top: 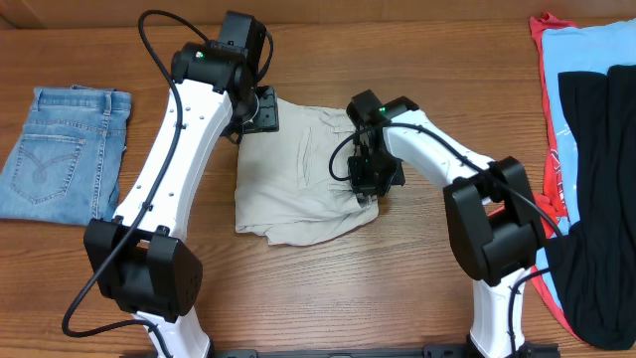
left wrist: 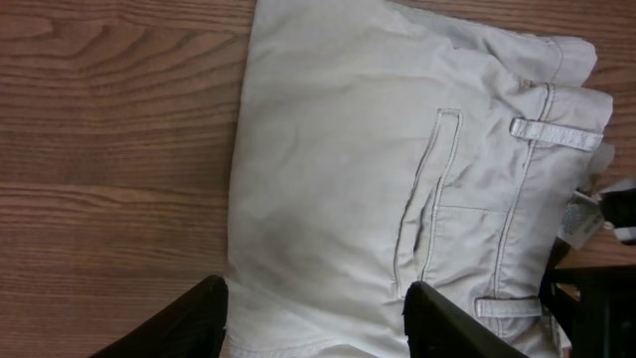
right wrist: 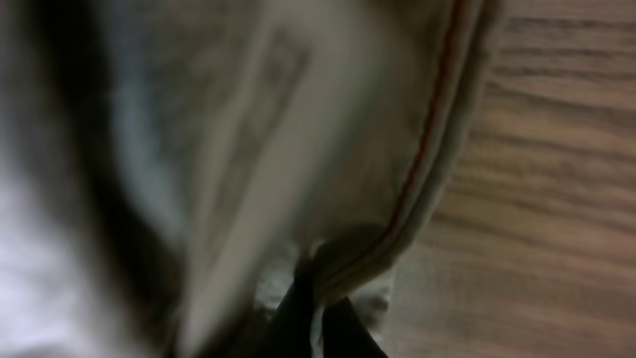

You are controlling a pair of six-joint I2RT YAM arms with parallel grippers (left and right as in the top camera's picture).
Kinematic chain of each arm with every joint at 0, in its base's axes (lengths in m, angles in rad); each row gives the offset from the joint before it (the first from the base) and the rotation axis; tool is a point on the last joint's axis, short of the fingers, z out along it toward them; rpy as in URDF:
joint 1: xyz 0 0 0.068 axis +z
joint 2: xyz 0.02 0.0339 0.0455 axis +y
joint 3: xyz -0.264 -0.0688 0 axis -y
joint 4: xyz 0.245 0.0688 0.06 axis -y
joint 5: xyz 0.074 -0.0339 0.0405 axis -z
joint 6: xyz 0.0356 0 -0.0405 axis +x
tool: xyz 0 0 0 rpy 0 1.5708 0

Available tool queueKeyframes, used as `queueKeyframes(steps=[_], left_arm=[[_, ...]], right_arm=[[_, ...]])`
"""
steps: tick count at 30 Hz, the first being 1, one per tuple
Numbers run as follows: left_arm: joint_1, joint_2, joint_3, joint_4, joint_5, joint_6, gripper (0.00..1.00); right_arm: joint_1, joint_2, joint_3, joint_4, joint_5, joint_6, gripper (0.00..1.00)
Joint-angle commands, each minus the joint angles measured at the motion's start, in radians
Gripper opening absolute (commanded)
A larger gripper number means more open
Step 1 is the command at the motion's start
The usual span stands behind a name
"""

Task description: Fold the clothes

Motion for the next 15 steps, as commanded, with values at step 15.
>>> queueKeyframes(steps=[15], left_arm=[[0.01, 0.074, 0.011, 0.123, -0.028, 0.169, 0.57]], right_arm=[[-0.016, -0.018, 0.058, -0.021, 0.079, 0.03, 0.18]])
